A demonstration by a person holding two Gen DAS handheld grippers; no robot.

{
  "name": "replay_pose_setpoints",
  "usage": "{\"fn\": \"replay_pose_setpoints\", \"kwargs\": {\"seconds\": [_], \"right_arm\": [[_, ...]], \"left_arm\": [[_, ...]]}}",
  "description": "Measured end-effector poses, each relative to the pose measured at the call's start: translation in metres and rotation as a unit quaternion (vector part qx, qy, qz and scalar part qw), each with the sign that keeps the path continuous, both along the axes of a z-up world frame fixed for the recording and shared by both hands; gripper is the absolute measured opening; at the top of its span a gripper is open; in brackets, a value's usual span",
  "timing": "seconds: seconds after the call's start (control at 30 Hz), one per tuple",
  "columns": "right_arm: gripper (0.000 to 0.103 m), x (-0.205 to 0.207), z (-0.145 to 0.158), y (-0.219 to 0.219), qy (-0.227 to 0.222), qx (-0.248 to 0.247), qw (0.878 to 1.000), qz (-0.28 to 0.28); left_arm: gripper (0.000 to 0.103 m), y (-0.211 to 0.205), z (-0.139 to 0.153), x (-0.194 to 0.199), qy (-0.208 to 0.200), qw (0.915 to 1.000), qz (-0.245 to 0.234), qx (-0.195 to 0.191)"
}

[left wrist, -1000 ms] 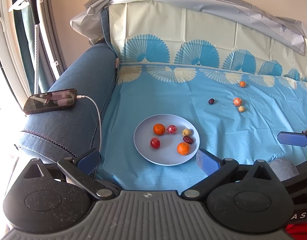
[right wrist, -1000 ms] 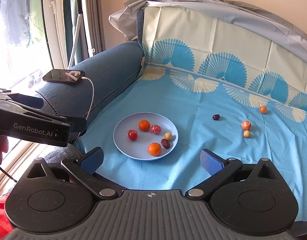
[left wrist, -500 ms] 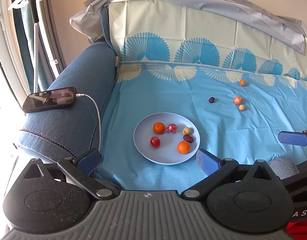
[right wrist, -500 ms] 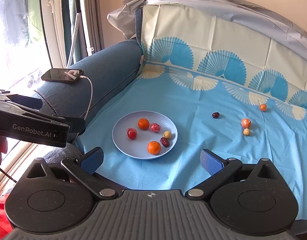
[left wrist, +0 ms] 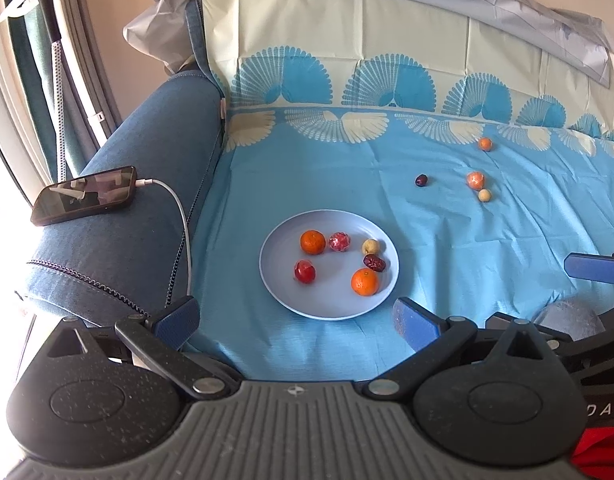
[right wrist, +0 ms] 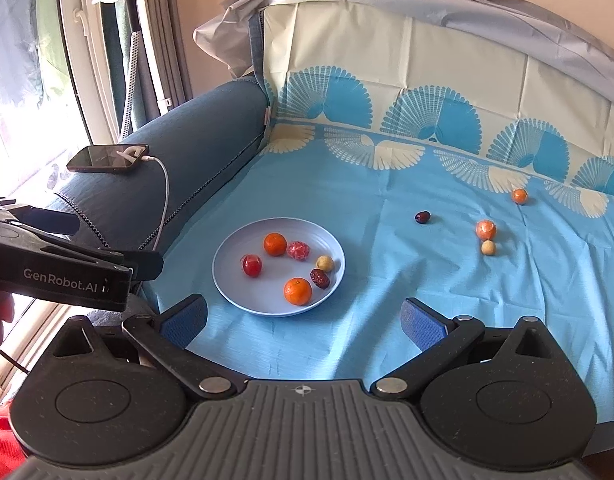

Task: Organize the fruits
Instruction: 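Lift both open tools away from the plate toward the remaining fruits, then grasp the dark red date with left tool while right tool grasps wrapped orange fruit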

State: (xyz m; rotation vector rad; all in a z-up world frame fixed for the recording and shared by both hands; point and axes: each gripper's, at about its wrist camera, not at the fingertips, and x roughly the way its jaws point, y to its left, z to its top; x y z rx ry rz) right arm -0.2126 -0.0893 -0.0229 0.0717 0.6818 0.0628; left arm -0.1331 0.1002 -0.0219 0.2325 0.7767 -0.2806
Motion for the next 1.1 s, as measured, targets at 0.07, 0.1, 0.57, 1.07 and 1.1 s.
{"fn": "replay_pose_setpoints", "kwargs": {"seconds": [0.07, 0.1, 0.57, 1.07, 1.1], "right_arm": [[0.102, 0.003, -0.003, -0.004, 0.003, 0.005, 1.000, -0.005], [0.102, 0.004, -0.004, -0.006, 0.005, 0.007, 1.000, -0.008], [0.102, 0.032, -0.025, -0.079, 0.016, 0.023, 0.996, -0.086], [0.102, 0.138, -0.084, -0.214, 0.002, 0.006, 0.976, -0.219], [0.102, 0.149, -0.091, -0.220, 0.001, 0.002, 0.975, -0.222]], "left_arm": [[0.103, -0.005, -0.001, 0.004, 0.003, 1.0000, -0.001, 0.002], [0.103, -0.006, -0.002, 0.006, 0.004, 1.0000, -0.002, 0.003], [0.103, -0.085, -0.008, 0.063, 0.018, 0.9986, -0.046, 0.017], [0.103, -0.239, -0.077, 0.209, 0.056, 0.9933, -0.098, 0.026], [0.103, -0.246, -0.084, 0.218, 0.058, 0.9931, -0.098, 0.028]]}}
